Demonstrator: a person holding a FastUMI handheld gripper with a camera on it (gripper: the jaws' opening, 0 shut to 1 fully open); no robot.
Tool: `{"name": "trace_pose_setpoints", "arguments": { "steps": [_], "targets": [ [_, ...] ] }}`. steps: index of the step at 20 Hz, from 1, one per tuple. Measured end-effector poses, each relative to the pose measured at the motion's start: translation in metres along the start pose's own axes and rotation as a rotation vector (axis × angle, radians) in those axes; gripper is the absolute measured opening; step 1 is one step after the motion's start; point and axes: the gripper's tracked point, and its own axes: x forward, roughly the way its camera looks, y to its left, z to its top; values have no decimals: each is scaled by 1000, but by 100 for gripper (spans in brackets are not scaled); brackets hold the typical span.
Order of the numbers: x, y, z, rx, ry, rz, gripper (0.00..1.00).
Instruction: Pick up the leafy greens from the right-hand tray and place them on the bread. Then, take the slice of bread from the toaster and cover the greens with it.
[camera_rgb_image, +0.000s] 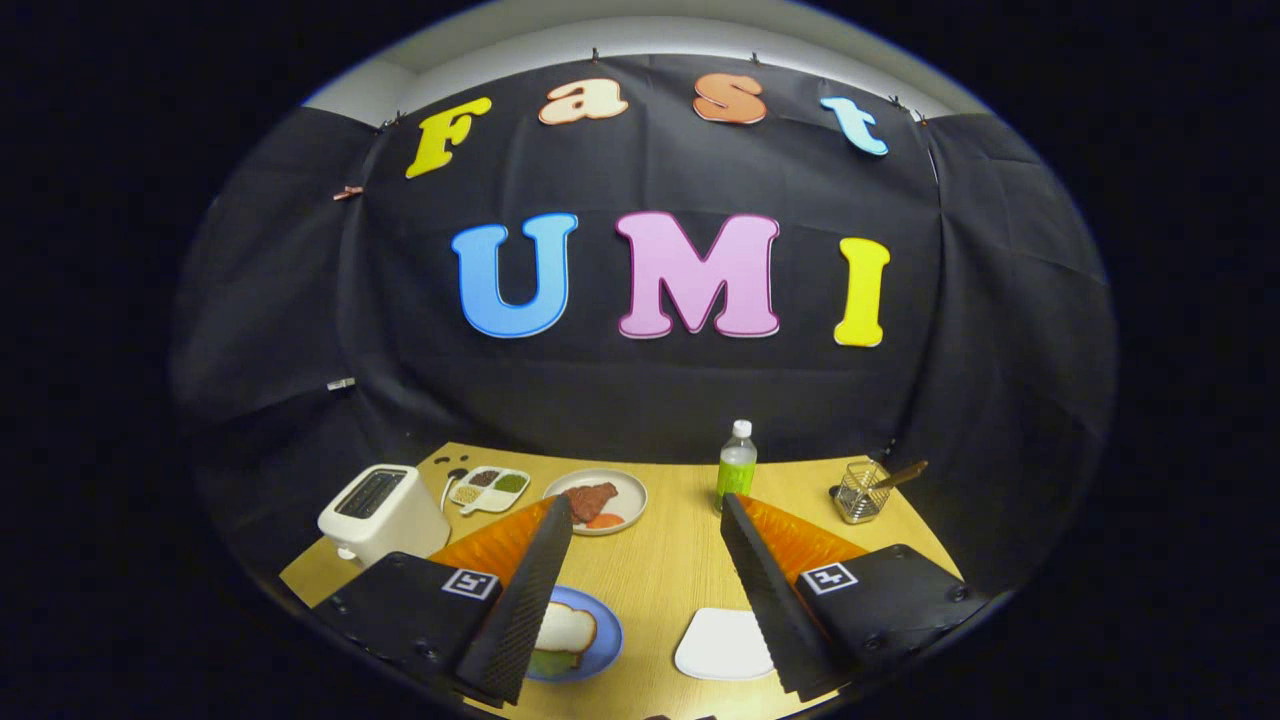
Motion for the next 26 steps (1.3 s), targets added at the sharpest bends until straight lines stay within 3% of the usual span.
{"name": "trace_pose_setpoints", "arguments": {
  "steps": [10, 26],
  "targets": [
    [-40, -33, 83, -131, -171, 59, 96],
    [-53, -76, 85, -120, -218, 91, 97]
  ]
}}
